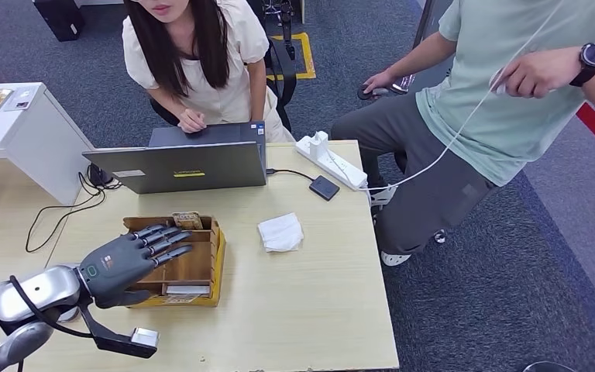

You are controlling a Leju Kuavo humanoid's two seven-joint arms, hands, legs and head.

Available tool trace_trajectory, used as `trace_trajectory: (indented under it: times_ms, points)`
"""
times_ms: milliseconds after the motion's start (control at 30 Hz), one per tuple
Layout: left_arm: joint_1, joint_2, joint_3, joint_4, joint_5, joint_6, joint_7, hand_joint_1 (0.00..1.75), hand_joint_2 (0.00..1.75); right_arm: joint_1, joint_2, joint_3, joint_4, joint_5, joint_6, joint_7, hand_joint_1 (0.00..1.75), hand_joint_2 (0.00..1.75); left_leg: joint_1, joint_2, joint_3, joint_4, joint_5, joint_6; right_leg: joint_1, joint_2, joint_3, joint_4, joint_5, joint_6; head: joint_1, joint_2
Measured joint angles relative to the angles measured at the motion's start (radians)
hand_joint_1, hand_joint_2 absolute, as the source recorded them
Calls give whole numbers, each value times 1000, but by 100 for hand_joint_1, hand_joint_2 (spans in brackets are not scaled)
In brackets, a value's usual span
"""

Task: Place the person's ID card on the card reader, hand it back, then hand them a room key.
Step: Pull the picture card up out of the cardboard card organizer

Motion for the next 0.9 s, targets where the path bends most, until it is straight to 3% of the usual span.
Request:
trace_trajectory:
  times_ms: [900]
  points:
    - [56, -13, 0, -8, -62, 26, 18, 0, 175, -1, 0, -3, 0, 5, -2, 0, 0, 175, 0, 0, 0, 0, 0, 0, 0, 0, 0, 0, 0, 0, 0, 0]
